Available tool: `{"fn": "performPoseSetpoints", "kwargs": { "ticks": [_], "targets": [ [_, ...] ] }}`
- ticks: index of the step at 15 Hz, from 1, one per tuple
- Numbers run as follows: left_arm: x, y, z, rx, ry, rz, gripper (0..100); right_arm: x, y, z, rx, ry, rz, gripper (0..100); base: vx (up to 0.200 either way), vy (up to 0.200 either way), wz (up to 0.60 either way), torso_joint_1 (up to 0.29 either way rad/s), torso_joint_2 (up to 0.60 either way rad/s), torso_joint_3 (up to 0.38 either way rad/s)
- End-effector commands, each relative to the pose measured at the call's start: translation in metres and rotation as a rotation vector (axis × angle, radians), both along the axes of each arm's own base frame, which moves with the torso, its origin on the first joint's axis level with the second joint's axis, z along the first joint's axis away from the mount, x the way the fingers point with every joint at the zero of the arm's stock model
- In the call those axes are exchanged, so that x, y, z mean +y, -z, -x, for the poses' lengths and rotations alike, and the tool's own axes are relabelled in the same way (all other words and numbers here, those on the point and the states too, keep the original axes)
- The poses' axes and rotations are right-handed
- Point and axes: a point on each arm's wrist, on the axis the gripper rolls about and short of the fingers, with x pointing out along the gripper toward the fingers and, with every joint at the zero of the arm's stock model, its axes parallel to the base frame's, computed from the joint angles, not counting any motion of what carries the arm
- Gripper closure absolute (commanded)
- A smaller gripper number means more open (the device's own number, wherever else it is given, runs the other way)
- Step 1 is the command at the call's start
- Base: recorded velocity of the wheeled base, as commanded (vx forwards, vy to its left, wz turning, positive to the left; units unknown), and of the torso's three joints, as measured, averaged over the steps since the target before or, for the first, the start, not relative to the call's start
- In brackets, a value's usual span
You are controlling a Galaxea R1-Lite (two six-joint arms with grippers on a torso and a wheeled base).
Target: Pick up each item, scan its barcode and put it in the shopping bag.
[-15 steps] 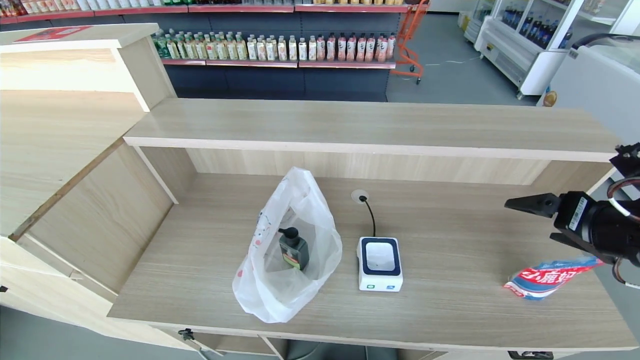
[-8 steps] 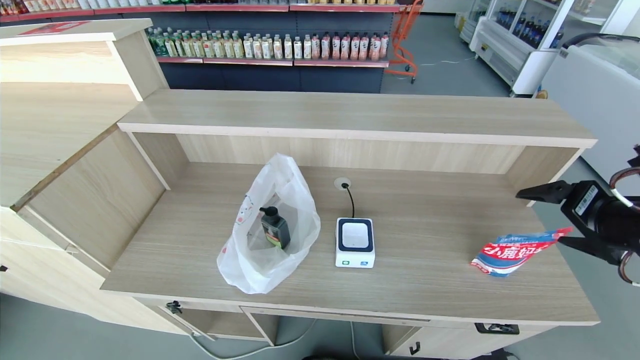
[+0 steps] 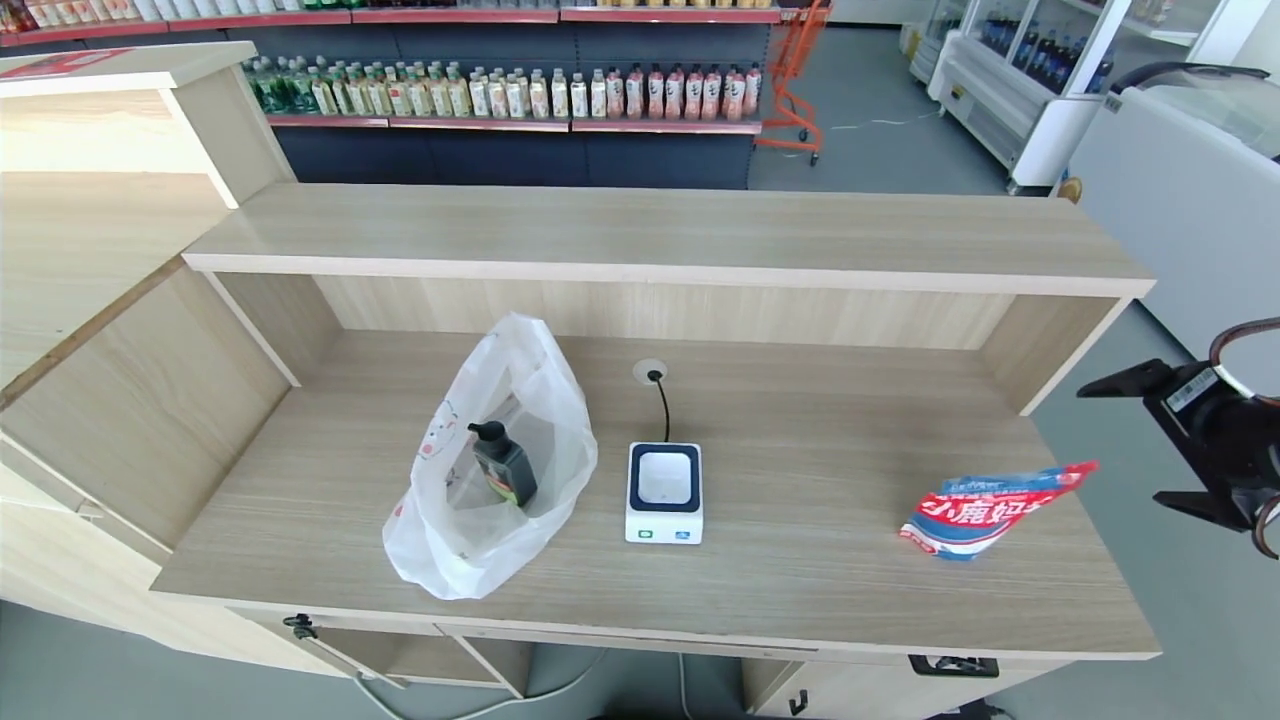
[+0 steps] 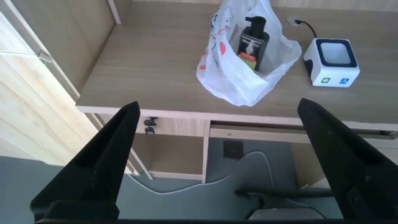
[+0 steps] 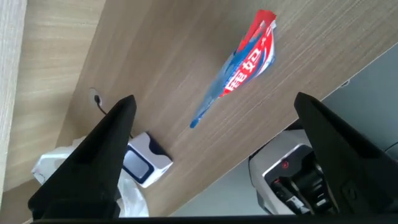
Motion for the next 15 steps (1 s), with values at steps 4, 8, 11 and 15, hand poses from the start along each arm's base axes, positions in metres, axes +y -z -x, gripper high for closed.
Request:
{"fn": "performPoseSetpoints", "kwargs": {
  "ticks": [4, 8, 11, 15],
  "targets": [
    [0.000, 0.000, 0.000, -0.001, 0.000, 0.000, 0, -0.007, 0.033, -0.027, 0.131, 0.052, -0.025, 0, 0.000, 0.000, 0.00, 0.000, 0.00, 0.000],
    [0.000, 0.000, 0.000, -0.001, 0.001, 0.000, 0, -0.010, 0.069, -0.058, 0.256, 0.090, -0.016, 0, 0.000, 0.000, 0.00, 0.000, 0.00, 0.000],
    [0.000, 0.000, 0.000, -0.001, 0.000, 0.000, 0, -0.010, 0.088, -0.074, 0.284, 0.092, -0.009, 0, 0.000, 0.000, 0.00, 0.000, 0.00, 0.000],
    [0.000, 0.000, 0.000, -0.001, 0.000, 0.000, 0, 0.015, 0.122, -0.103, 0.284, 0.015, 0.010, 0, 0.000, 0.000, 0.00, 0.000, 0.00, 0.000]
  ]
}}
